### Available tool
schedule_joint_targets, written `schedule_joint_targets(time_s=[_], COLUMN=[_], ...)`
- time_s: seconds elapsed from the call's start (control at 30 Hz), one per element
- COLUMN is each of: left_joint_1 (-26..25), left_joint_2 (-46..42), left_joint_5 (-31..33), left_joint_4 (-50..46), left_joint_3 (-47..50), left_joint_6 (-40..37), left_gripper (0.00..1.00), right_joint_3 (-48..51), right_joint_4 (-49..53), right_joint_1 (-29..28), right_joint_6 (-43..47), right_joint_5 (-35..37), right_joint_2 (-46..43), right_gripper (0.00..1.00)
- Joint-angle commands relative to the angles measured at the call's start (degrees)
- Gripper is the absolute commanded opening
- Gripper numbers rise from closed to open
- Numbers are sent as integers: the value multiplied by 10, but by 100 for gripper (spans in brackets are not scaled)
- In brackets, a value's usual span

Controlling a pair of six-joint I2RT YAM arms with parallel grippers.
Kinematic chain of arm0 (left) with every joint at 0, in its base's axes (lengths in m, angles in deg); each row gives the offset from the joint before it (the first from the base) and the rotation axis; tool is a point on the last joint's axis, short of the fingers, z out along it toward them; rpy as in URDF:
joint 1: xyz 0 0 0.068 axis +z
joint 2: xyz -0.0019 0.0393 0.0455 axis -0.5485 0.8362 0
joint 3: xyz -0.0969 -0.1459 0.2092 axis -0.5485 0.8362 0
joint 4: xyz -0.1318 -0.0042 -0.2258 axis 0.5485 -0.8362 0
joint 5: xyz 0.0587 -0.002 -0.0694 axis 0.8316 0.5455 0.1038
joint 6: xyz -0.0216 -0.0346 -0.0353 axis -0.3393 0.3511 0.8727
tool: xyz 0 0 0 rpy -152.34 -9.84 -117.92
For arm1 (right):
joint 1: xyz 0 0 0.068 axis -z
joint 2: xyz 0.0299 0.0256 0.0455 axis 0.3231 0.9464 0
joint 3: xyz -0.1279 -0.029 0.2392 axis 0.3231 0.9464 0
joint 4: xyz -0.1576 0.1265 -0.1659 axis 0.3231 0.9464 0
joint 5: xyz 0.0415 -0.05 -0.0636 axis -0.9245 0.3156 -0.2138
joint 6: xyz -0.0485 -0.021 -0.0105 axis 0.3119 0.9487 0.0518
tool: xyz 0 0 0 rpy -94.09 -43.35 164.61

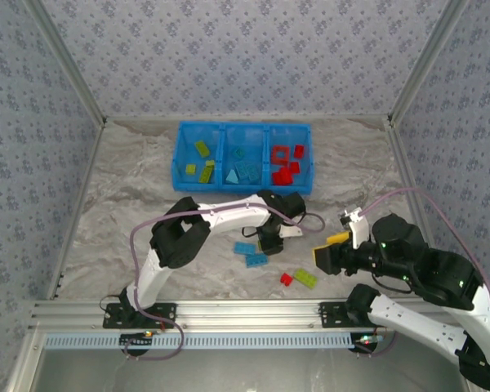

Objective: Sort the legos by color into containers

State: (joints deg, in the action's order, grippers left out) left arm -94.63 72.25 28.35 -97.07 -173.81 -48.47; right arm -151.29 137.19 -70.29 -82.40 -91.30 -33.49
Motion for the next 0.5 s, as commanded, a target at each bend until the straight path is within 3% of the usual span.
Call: schedule_joint_targets(time_s=[0.0, 0.1, 0.27, 0.4, 0.47], left_joint_1=[11, 13, 35, 80, 115], left_joint_2=[19, 1, -67, -152, -200], left_joint_5=[-6, -5, -1, 2, 3], left_joint_4=[-6, 10, 46, 70, 76], left_joint_3=[-2, 9, 31, 66, 89], left_joint_6=[1, 11, 62, 117, 144], left_gripper=[38, 33, 32, 32, 32], right_joint_3=[7, 7, 4, -2, 1], right_joint_4=[-14, -16, -32, -62, -103], right_joint_1=[-4, -4, -4, -20, -56], right_joint_6=[-8, -1, 38, 96, 120], right_joint_5=[-4, -7, -26, -20, 6], right_joint_2=[5, 9, 19, 54, 89], right_gripper=[66, 65, 64, 64, 64])
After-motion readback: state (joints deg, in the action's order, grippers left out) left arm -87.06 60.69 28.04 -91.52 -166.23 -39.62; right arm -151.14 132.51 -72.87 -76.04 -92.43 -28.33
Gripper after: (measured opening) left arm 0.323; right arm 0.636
